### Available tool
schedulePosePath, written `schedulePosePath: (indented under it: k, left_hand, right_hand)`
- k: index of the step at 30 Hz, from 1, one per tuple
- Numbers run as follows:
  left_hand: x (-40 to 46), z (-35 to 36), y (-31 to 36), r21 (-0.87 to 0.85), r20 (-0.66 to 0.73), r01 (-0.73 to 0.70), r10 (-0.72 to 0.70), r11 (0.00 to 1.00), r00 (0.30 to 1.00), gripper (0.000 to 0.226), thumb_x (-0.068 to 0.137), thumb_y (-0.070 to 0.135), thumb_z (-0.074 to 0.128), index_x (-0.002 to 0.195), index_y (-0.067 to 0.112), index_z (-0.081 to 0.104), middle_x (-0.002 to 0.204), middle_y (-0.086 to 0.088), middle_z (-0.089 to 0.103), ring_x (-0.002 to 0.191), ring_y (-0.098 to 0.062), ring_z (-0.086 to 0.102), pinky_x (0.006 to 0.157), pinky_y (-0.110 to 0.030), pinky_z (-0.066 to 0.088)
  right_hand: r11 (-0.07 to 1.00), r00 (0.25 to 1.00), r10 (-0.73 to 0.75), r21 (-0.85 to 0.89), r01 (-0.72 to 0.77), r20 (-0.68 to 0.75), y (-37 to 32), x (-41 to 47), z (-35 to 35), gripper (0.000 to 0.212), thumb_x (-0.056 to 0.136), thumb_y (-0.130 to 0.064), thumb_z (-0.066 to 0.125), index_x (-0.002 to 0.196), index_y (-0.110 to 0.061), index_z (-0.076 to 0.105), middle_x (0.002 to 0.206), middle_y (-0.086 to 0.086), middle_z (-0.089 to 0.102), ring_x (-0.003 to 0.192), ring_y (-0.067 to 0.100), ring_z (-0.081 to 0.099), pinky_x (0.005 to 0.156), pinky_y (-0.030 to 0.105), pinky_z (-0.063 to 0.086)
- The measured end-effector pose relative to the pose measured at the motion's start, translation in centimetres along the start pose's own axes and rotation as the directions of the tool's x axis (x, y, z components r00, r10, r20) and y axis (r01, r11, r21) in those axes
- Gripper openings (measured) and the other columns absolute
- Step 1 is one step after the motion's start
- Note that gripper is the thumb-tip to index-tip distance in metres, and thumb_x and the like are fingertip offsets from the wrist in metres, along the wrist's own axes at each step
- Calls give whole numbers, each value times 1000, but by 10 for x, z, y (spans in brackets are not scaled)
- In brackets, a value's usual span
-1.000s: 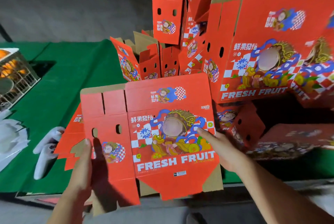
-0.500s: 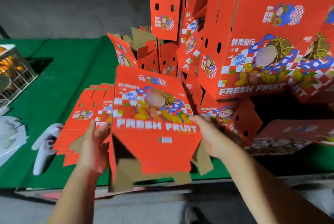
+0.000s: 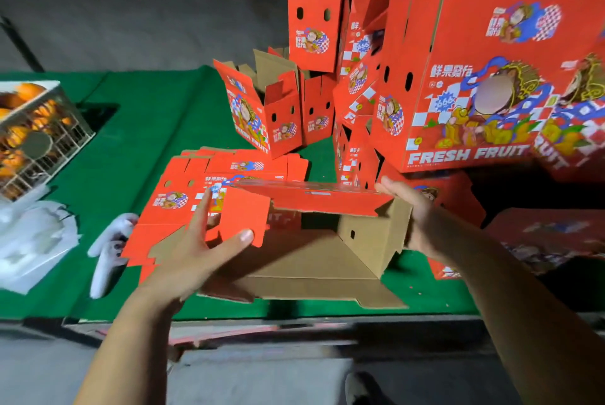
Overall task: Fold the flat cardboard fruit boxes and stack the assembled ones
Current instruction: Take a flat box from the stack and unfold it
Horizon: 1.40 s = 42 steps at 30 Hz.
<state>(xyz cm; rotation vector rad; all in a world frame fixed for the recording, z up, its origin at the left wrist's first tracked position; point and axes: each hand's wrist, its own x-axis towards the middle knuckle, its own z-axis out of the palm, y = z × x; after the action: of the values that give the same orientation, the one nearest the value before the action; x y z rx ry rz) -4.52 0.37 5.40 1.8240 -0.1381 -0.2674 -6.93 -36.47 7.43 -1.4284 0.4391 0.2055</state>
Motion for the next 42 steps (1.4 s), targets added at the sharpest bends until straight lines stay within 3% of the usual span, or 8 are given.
schedulePosePath:
  k: [5,9,13,18,24,33,38,42]
  left_hand:
    - [9,7,9,97,-156,66,-50,993,987,100,59,97,64,146,51,42,116,11,75,113,-13,70,112,-50,45]
    - [7,27,13,-80,-120,42,-52,996,991,86,72,92,58,142,42,55,139,12,64,111,20,57,108,-13,40]
    - [-1,43,-4,-301,16,15,-11,953,1000,123,54,92,71,158,42,31,161,-2,41,119,-2,63,77,-20,59]
    - [21,47,-14,-148,18,-141,145,979,989,126,56,58,96,151,65,14,149,31,36,135,14,43,103,-16,45]
    - [30,53,-3,-120,-424,-362,282,924,860,35,102,43,61,126,17,62,116,7,71,104,-4,62,92,-33,50]
    - [21,66,18,14,-735,-429,300,903,608,38,98,1,37,126,25,45,124,-15,55,117,-17,60,104,-29,48]
    - [16,90,26,-230,-692,-323,79,918,718,45,94,7,37,123,17,69,119,-17,71,109,-37,67,100,-52,50]
    - [18,92,25,-578,-555,-148,-254,803,792,36,93,38,59,122,24,74,113,-14,74,108,-39,67,101,-58,50]
  right_hand:
    - [980,991,97,-163,-112,-97,-20,3,3,69,77,-87,53,105,-26,68,100,11,73,88,31,72,79,43,56]
    - [992,999,-50,117,52,-20,-21,3,9,72,99,-69,36,140,-15,60,136,14,66,130,31,60,116,50,40]
    - [895,935,-320,275,352,-155,-12,-8,18,68,93,-57,52,152,-24,46,148,0,58,137,19,54,118,46,38]
    - [922,950,-177,294,251,-256,6,-5,3,43,106,-1,46,144,-19,52,144,-6,43,119,-2,49,101,-2,31]
    - [958,928,-275,-151,244,-250,5,-4,-22,25,99,-11,62,122,-3,56,94,-4,65,77,2,64,58,19,53]
    - [878,874,-445,-289,382,-196,12,-47,-27,29,73,-11,43,89,-24,64,139,16,47,124,51,51,96,72,48]
    - [877,923,-362,-383,290,-131,3,-59,-41,39,85,-46,48,117,-36,69,123,42,54,110,62,49,89,62,51]
    - [820,927,-339,-534,207,-162,-3,-52,-50,72,88,-59,52,149,-22,50,149,1,47,137,21,48,114,37,41]
